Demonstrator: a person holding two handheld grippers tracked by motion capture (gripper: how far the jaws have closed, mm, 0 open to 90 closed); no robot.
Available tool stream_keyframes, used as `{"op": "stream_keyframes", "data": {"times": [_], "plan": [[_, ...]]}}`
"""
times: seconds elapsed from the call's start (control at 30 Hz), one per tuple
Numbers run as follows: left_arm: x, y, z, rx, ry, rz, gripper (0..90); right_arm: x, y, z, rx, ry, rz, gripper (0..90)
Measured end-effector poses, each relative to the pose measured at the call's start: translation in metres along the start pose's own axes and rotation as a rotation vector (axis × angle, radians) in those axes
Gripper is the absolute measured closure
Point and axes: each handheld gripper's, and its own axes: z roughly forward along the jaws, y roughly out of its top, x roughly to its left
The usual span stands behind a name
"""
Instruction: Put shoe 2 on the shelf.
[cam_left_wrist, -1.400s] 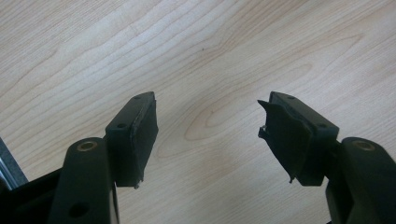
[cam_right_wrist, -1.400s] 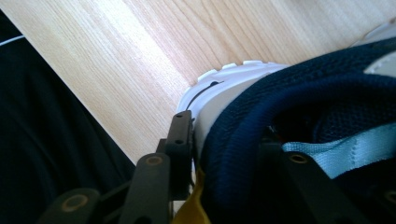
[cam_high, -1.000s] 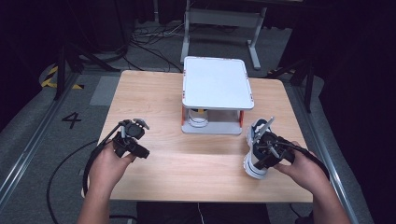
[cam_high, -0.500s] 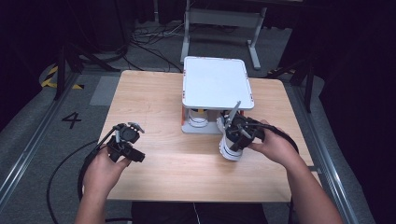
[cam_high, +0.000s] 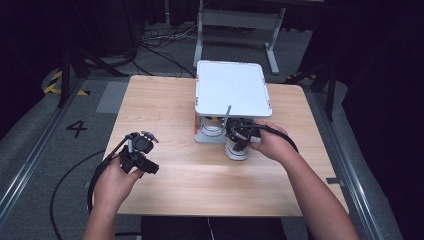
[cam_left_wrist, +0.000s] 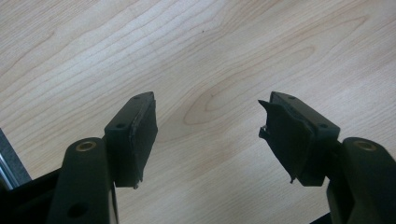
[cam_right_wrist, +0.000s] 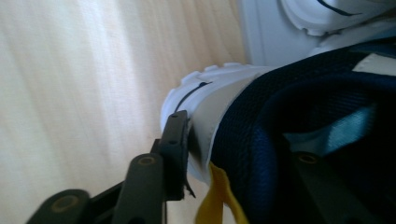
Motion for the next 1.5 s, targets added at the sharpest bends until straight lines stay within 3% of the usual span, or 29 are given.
{"op": "stream_keyframes", "data": {"times": [0.07, 0.1, 0.2, 0.27, 0.4, 0.5, 0.63, 0.7, 0.73, 0.77, 0.8, 0.83, 0.87, 0.93, 1.0, 1.13, 1.27, 1.4, 1.43, 1.47, 1.5], "plan": [[0.001, 0.001, 0.001, -0.004, 0.001, 0.012, 34.6, 0.002, -0.003, -0.003, -0.051, -0.048, -0.013, 55.2], [0.001, 0.002, 0.001, 0.000, 0.000, 0.011, 34.7, 0.005, -0.006, -0.007, -0.094, -0.102, -0.008, 50.2], [0.001, 0.004, 0.001, -0.001, -0.001, 0.016, 34.7, 0.008, -0.008, -0.013, -0.140, -0.115, 0.009, 47.1], [-0.001, 0.006, 0.002, -0.004, -0.007, 0.020, 34.7, 0.015, -0.010, -0.023, -0.173, -0.164, 0.016, 43.7], [-0.003, 0.012, 0.002, -0.006, -0.007, 0.033, 34.8, 0.026, -0.019, -0.044, -0.241, -0.219, 0.045, 45.5], [-0.005, 0.017, 0.005, -0.004, -0.016, 0.047, 34.8, 0.037, -0.034, -0.058, -0.292, -0.233, 0.119, 49.0], [-0.006, 0.023, 0.007, -0.003, -0.019, 0.057, 34.7, 0.051, -0.061, -0.070, -0.348, -0.188, 0.266, 54.2], [-0.009, 0.028, 0.007, -0.003, -0.021, 0.071, 34.7, 0.054, -0.070, -0.072, -0.332, -0.154, 0.345, 54.4], [-0.010, 0.030, 0.007, -0.005, -0.024, 0.078, 34.7, 0.056, -0.075, -0.072, -0.328, -0.142, 0.381, 54.9], [-0.010, 0.030, 0.007, -0.005, -0.024, 0.078, 34.7, 0.056, -0.075, -0.072, -0.328, -0.142, 0.381, 54.9], [-0.013, 0.034, 0.007, -0.009, -0.026, 0.090, 34.8, 0.057, -0.083, -0.068, -0.347, -0.071, 0.492, 55.2], [-0.013, 0.034, 0.007, -0.009, -0.026, 0.090, 34.7, 0.057, -0.083, -0.068, -0.347, -0.071, 0.492, 55.2], [-0.016, 0.038, 0.008, -0.014, -0.029, 0.098, 34.7, 0.055, -0.087, -0.063, -0.339, -0.029, 0.568, 57.7], [-0.018, 0.042, 0.009, -0.010, -0.034, 0.108, 34.7, 0.054, -0.088, -0.055, -0.322, -0.039, 0.621, 62.4], [-0.019, 0.044, 0.010, -0.004, -0.036, 0.117, 34.7, 0.056, -0.087, -0.051, -0.320, -0.054, 0.629, 65.4], [-0.022, 0.047, 0.012, -0.004, -0.042, 0.129, 34.8, 0.060, -0.072, -0.020, -0.314, -0.086, 0.618, 72.4], [-0.022, 0.043, 0.011, -0.002, -0.038, 0.128, 34.9, 0.056, -0.067, -0.013, -0.341, -0.096, 0.627, 72.1], [-0.016, 0.031, 0.008, -0.003, -0.024, 0.095, 34.9, 0.041, -0.067, -0.006, -0.428, -0.127, 0.685, 70.8], [-0.016, 0.031, 0.008, -0.003, -0.024, 0.095, 34.9, 0.041, -0.067, -0.006, -0.428, -0.127, 0.685, 70.8], [-0.015, 0.028, 0.008, -0.004, -0.022, 0.082, 34.9, 0.037, -0.065, -0.002, -0.411, -0.184, 0.699, 70.0], [-0.014, 0.025, 0.007, -0.005, -0.019, 0.076, 34.9, 0.037, -0.065, -0.002, -0.411, -0.184, 0.699, 70.0]]}}
